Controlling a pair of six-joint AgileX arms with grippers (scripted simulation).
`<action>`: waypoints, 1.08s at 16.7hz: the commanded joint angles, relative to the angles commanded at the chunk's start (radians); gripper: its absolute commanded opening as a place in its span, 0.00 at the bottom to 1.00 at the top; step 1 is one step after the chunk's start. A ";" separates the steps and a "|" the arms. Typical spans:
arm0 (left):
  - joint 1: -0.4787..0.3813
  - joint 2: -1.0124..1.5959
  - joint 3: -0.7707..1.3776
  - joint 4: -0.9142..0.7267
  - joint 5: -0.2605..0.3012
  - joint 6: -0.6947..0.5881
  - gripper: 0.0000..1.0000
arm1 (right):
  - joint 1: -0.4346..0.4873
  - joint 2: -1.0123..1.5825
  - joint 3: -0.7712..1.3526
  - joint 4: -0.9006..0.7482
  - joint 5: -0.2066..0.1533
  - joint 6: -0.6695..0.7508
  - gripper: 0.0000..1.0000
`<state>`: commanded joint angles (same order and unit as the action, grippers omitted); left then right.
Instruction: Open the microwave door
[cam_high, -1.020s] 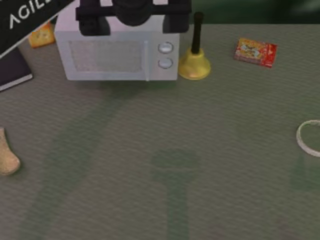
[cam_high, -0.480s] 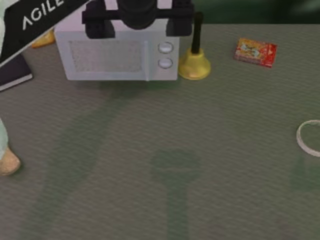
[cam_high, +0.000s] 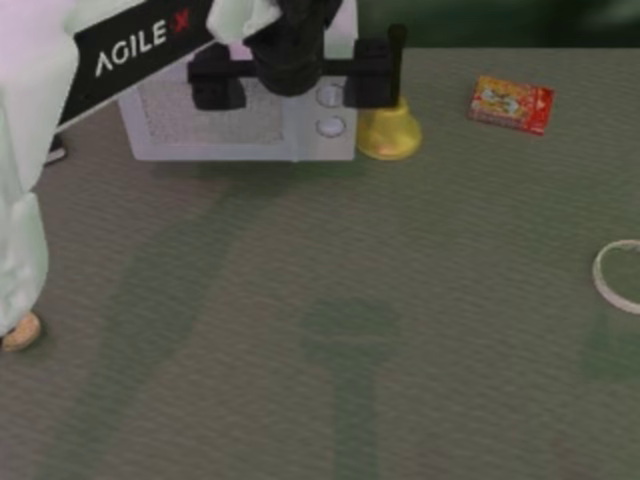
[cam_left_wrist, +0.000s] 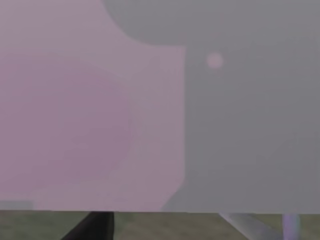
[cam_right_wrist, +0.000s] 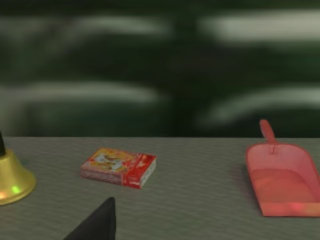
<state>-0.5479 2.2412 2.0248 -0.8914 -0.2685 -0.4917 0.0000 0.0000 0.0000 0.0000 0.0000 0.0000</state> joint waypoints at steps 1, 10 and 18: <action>0.000 0.000 0.000 0.000 0.000 0.000 1.00 | 0.000 0.000 0.000 0.000 0.000 0.000 1.00; 0.000 0.000 0.000 0.000 0.000 0.000 0.40 | 0.000 0.000 0.000 0.000 0.000 0.000 1.00; 0.000 0.000 0.000 0.000 0.000 0.000 0.00 | 0.000 0.000 0.000 0.000 0.000 0.000 1.00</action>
<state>-0.5479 2.2412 2.0248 -0.8914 -0.2685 -0.4917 0.0000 0.0000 0.0000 0.0000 0.0000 0.0000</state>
